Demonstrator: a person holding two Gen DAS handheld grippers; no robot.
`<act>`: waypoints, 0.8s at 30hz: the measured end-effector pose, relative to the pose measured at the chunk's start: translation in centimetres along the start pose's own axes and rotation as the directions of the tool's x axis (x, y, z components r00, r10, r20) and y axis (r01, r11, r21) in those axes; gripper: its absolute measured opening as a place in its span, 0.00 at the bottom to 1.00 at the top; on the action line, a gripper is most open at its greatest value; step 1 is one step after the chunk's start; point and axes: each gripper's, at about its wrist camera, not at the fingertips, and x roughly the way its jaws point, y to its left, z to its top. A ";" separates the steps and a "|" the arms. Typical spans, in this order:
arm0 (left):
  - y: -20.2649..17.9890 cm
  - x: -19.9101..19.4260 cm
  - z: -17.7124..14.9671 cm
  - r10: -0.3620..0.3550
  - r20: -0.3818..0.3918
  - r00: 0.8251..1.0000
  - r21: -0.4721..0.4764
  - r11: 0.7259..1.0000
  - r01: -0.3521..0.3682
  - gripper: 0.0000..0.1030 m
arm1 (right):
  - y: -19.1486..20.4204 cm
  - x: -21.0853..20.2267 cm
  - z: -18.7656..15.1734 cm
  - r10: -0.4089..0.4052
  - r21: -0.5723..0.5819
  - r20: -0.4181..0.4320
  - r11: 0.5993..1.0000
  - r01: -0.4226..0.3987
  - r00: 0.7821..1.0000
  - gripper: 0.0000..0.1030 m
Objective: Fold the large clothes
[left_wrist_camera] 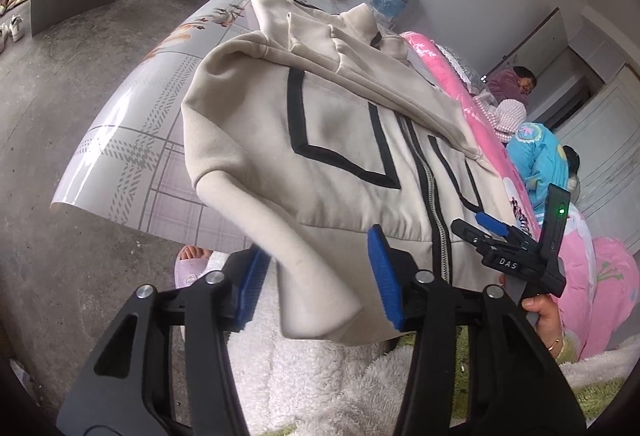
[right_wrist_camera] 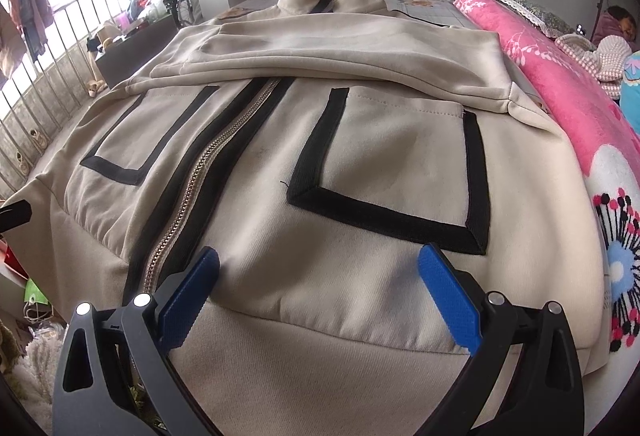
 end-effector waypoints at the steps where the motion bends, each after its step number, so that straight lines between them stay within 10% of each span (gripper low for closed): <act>1: 0.0 0.0 0.0 0.011 -0.002 1.000 -0.003 1.000 -0.011 0.35 | 0.0 0.0 0.1 -0.002 0.000 -0.004 1.000 0.002 1.000 0.94; 10: 0.4 0.2 0.1 0.118 -0.038 0.992 0.020 0.993 -0.118 0.12 | -1.0 -0.5 0.2 0.042 0.049 -0.026 0.998 -0.041 0.999 0.94; 24: -0.3 1.1 -0.6 0.234 -0.078 0.969 0.112 0.968 -0.224 0.11 | -5.4 -5.9 -2.5 0.046 0.184 -0.060 0.982 -0.034 0.997 0.87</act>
